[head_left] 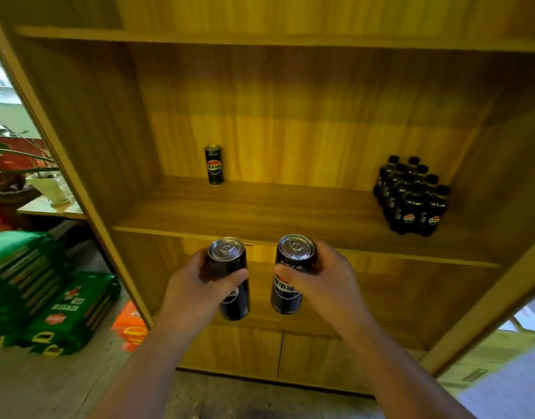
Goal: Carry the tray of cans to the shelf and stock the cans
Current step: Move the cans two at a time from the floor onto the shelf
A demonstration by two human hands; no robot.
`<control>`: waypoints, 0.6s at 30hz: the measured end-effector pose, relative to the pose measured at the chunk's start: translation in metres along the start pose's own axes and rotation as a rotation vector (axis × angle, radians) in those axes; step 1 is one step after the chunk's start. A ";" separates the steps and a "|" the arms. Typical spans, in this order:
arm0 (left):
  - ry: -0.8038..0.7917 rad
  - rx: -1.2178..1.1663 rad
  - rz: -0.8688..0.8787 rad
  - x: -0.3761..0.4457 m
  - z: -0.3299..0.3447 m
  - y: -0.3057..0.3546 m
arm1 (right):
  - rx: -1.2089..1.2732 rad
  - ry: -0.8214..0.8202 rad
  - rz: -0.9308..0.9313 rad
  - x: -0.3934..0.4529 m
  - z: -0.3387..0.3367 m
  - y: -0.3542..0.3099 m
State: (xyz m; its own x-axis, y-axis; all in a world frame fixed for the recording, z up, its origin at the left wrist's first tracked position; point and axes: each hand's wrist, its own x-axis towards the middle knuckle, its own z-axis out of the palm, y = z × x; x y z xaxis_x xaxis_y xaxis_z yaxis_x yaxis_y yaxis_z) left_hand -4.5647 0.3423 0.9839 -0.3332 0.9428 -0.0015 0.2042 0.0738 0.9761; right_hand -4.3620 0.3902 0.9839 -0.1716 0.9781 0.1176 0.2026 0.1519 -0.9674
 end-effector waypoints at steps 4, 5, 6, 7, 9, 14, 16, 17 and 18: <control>-0.049 -0.010 0.025 0.034 -0.026 0.005 | -0.016 0.040 0.024 0.022 0.031 -0.013; -0.065 0.002 0.037 0.045 -0.035 0.006 | -0.020 0.052 0.032 0.030 0.039 -0.017; -0.084 0.013 0.050 0.056 -0.043 0.007 | -0.023 0.067 0.033 0.038 0.049 -0.021; -0.101 0.018 0.062 0.068 -0.052 0.009 | -0.024 0.085 0.032 0.047 0.059 -0.023; -0.122 0.005 0.079 0.093 -0.066 0.009 | -0.023 0.110 0.028 0.064 0.077 -0.029; -0.148 0.003 0.101 0.152 -0.094 0.005 | 0.005 0.113 0.044 0.108 0.114 -0.040; -0.154 -0.010 0.113 0.172 -0.097 0.004 | 0.024 0.113 0.055 0.126 0.121 -0.040; -0.152 -0.018 0.115 0.182 -0.097 0.002 | 0.031 0.117 0.057 0.136 0.124 -0.040; -0.145 -0.027 0.113 0.193 -0.097 0.000 | 0.035 0.123 0.056 0.146 0.126 -0.038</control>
State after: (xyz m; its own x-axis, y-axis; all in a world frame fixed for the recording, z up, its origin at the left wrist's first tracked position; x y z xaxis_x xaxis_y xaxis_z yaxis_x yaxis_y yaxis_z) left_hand -4.7182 0.4933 1.0042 -0.1733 0.9817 0.0786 0.2078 -0.0416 0.9773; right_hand -4.5158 0.5091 1.0097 -0.0412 0.9953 0.0875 0.1746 0.0934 -0.9802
